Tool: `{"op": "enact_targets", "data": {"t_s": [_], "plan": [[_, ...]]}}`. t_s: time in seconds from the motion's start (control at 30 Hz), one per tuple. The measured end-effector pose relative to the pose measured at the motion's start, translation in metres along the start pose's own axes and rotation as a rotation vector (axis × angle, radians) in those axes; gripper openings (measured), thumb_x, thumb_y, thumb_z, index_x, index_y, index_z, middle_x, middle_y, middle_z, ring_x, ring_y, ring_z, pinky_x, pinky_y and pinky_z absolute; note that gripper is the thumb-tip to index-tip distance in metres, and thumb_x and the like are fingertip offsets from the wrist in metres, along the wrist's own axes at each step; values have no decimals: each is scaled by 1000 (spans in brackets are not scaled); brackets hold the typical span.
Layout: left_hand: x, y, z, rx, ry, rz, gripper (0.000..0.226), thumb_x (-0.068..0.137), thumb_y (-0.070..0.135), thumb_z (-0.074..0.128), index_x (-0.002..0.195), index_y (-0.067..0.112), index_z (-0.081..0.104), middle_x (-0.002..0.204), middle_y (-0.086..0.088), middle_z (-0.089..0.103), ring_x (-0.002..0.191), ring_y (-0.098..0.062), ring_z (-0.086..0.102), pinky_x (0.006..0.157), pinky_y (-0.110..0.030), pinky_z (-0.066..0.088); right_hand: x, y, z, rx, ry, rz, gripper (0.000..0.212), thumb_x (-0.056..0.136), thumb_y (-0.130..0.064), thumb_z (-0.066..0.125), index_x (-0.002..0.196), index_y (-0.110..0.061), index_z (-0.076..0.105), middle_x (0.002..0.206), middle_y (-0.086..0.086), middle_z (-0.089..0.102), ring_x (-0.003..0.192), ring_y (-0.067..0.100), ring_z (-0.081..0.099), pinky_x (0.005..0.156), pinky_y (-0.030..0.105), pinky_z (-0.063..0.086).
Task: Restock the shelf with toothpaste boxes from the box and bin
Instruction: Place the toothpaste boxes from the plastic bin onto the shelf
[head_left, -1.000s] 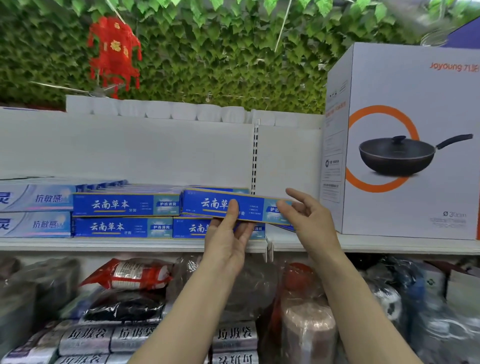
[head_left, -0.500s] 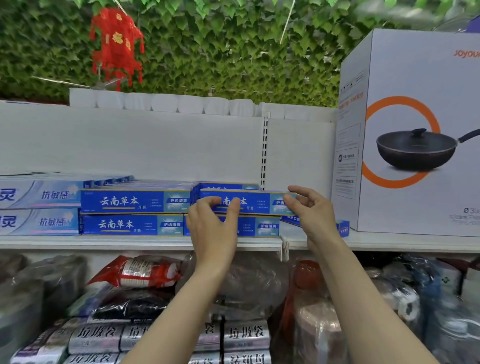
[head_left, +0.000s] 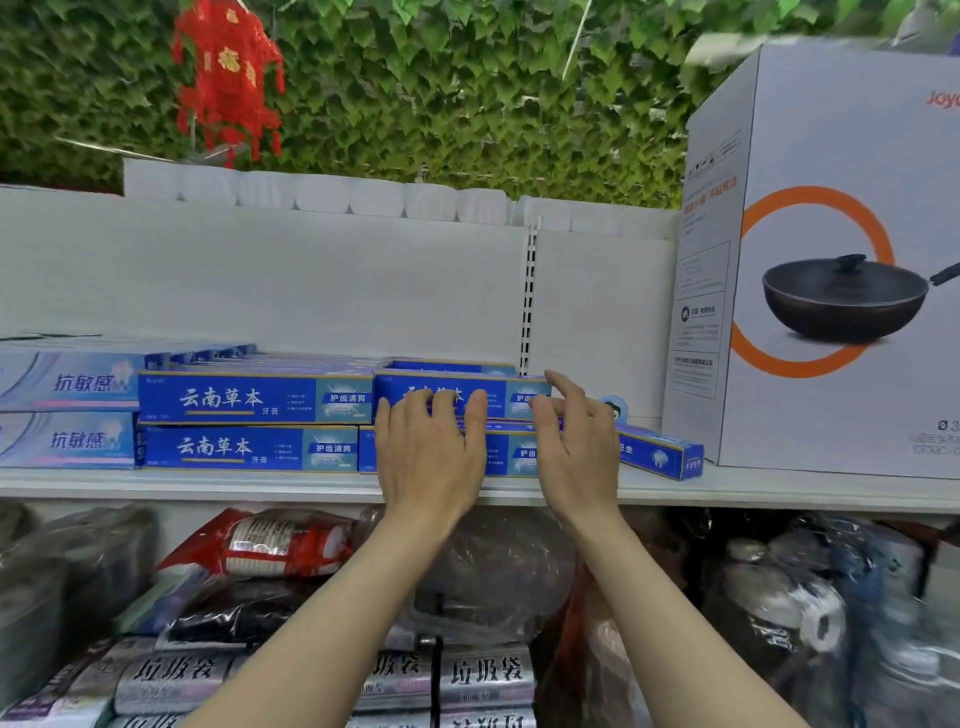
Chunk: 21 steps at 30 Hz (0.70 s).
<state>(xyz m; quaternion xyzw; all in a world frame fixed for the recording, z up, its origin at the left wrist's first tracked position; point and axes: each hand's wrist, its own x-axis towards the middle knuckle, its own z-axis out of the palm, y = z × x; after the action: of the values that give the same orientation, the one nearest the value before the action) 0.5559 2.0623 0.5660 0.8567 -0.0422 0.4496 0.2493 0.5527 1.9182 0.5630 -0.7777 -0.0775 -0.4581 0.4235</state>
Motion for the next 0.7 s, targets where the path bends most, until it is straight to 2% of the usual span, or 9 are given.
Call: {"op": "enact_targets", "data": {"t_s": [0.07, 0.13, 0.23, 0.33, 0.47, 0.57, 0.63, 0.7], "plan": [[5, 4, 0, 42, -39, -10, 71, 99, 58, 14, 121, 14, 65, 122, -6, 65, 119, -25, 56, 123, -45, 15, 4, -1, 2, -56, -62, 5, 53, 95, -56, 29, 143, -39, 45, 126, -10, 60, 127, 8, 37, 108, 38, 33], [9, 5, 0, 55, -62, -20, 68, 100, 57, 17, 122, 14, 65, 121, -6, 66, 117, -25, 58, 123, -45, 13, 7, -3, 3, -90, -122, 1, 52, 100, -54, 28, 148, -37, 40, 135, -9, 56, 132, 9, 34, 110, 38, 30], [12, 6, 4, 92, -72, -12, 66, 102, 56, 18, 121, 13, 65, 124, -6, 66, 116, -24, 59, 123, -45, 11, 7, -7, 3, -169, -182, -8, 51, 106, -49, 28, 154, -33, 34, 141, -11, 52, 137, 11, 31, 113, 40, 29], [12, 7, 5, 106, -85, -11, 75, 99, 60, 11, 122, 13, 64, 125, -6, 66, 121, -23, 56, 123, -46, 11, 8, -5, 4, -154, -196, 10, 51, 106, -50, 29, 154, -33, 34, 143, -11, 50, 138, 11, 30, 114, 40, 29], [13, 22, 6, -43, -47, 17, 82, 94, 63, 7, 123, 10, 63, 126, -11, 64, 125, -29, 52, 120, -46, 21, 10, -2, -6, 5, -76, 33, 42, 106, -42, 36, 146, -31, 45, 141, -15, 51, 134, 7, 33, 111, 31, 31], [9, 45, 9, -237, -22, 42, 83, 90, 66, 6, 111, 11, 65, 112, -9, 66, 110, -29, 55, 106, -45, 37, 10, -2, -24, 35, 18, 34, 38, 107, -34, 37, 143, -26, 49, 134, -19, 50, 129, 6, 35, 102, 21, 27], [2, 59, 17, -310, -44, 70, 78, 90, 65, 9, 107, 12, 64, 109, -8, 66, 110, -30, 54, 104, -45, 39, 8, 3, -37, 47, 76, 56, 37, 107, -34, 39, 140, -24, 52, 123, -24, 50, 126, 5, 35, 100, 19, 26], [-5, 69, 25, -318, -72, 87, 76, 92, 63, 12, 108, 11, 63, 113, -10, 66, 121, -35, 50, 109, -48, 35, 8, 12, -49, -5, 107, 84, 44, 102, -43, 39, 138, -24, 54, 125, -20, 54, 129, 7, 36, 103, 24, 30]]}}
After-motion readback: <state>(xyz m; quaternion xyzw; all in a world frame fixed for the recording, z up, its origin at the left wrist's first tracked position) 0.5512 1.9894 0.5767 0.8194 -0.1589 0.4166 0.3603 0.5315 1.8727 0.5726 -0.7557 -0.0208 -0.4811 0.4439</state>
